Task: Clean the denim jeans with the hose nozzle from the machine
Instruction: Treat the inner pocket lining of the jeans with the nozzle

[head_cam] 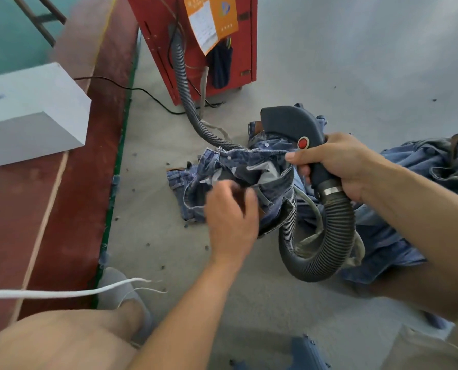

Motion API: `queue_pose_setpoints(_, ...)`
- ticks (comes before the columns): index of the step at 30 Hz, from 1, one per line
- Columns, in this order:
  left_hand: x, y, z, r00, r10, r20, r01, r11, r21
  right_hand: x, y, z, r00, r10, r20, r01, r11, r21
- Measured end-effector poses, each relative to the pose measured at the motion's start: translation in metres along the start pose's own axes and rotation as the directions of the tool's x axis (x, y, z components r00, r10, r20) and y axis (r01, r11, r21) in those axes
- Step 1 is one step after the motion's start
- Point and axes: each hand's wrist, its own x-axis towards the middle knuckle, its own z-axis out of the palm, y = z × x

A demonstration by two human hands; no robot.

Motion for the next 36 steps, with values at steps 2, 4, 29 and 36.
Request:
queue_pose_setpoints(2, -0.004, 0.006, 0.0, 0.967, -0.009, 0.255, 0.035, 0.995, -0.098, -0.001, -0.001, 0.0, 1.0, -0.012, 0.003, 0.012, 1.0, 0.025)
queue_pose_setpoints(4, -0.007, 0.015, -0.003, 0.959, 0.012, 0.282, 0.003, 0.999, -0.05, -0.002, 0.0, 0.001, 1.0, -0.015, -0.006, 0.015, 0.998, 0.057)
queue_pose_setpoints(29, 0.023, 0.015, 0.021, 0.862, -0.452, 0.23, 0.5, 0.684, -0.531, -0.004, 0.013, 0.002, 0.985, 0.014, -0.172, -0.031, 0.995, -0.098)
queue_pose_setpoints(36, 0.038, 0.013, 0.021, 0.836, -0.527, 0.155, 0.517, 0.66, -0.545, -0.067, 0.003, -0.015, 0.994, -0.081, 0.074, 0.109, 0.823, -0.557)
